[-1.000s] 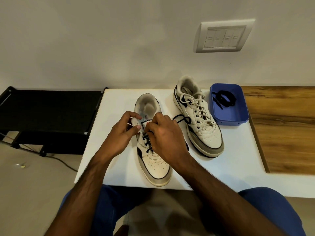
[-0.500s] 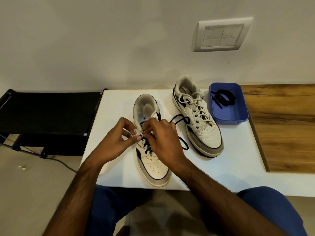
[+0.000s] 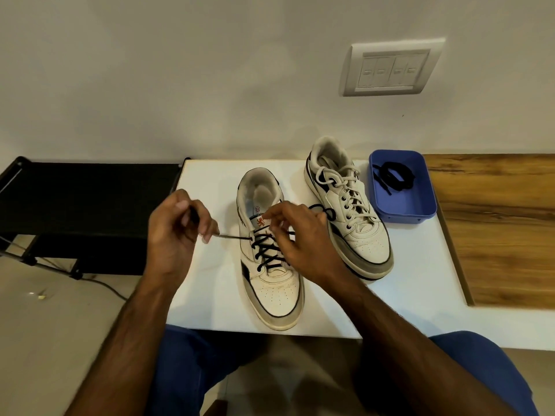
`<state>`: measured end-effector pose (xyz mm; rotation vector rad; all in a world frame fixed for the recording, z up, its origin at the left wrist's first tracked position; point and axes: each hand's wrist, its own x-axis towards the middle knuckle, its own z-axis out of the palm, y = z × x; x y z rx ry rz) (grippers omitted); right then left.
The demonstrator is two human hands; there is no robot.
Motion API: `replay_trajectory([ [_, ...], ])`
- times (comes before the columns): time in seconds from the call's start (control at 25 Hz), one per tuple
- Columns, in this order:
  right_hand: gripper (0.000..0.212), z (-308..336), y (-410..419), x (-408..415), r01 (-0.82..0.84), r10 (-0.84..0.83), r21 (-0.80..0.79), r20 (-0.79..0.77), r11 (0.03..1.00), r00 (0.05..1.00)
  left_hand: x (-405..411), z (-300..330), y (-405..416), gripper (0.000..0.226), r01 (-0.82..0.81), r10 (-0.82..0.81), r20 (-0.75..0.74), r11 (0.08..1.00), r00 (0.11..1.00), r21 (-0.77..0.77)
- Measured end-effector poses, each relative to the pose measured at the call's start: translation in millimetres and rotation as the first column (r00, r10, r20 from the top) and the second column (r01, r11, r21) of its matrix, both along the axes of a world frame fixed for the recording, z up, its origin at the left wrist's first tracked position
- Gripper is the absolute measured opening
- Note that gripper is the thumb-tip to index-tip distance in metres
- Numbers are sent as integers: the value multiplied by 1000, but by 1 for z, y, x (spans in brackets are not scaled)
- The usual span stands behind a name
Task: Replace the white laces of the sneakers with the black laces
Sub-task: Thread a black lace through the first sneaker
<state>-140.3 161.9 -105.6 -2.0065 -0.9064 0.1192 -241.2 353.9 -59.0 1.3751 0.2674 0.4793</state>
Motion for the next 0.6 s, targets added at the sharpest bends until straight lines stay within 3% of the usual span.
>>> replay_trajectory([
  [0.08,22,-3,-5,9,39,-39,-25,14,999,999,-1,-10,-3,27,107,-3,-282,929,959,355],
  [0.16,20,-6,-10,16,41,-44,-62,-36,997,998,-1,-28,-5,18,385,-18,-533,712,846,587],
  [0.24,24,-6,-12,18,14,-18,-88,-41,996,999,1,-41,-1,27,486,-9,-586,567,811,665],
  [0.32,45,-5,-11,17,-25,36,-171,61,985,997,3,-42,1,31,490,25,-558,445,830,749],
  [0.36,56,-4,-9,18,-35,63,-225,118,974,991,5,-40,0,30,462,-3,-521,468,854,753],
  [0.4,65,-4,-8,20,-33,76,-261,156,965,985,5,-35,-3,27,397,-45,-457,576,888,715],
  [0.44,71,-3,-7,22,-28,76,-273,166,962,983,5,-29,-6,24,272,-62,-348,756,935,596],
  [0.48,77,-3,-6,22,-25,71,-272,161,962,984,4,-21,-5,23,99,-28,-197,926,980,364],
  [0.52,80,-2,-6,23,-27,69,-269,150,963,986,2,-11,-1,24,-44,46,-34,997,998,59],
  [0.56,82,-2,-7,23,-33,71,-266,136,963,988,0,-2,4,27,-99,114,68,975,991,-198],
  [0.6,84,-1,-9,23,-40,72,-261,115,964,991,-3,1,7,30,-123,156,84,942,984,-311],
])
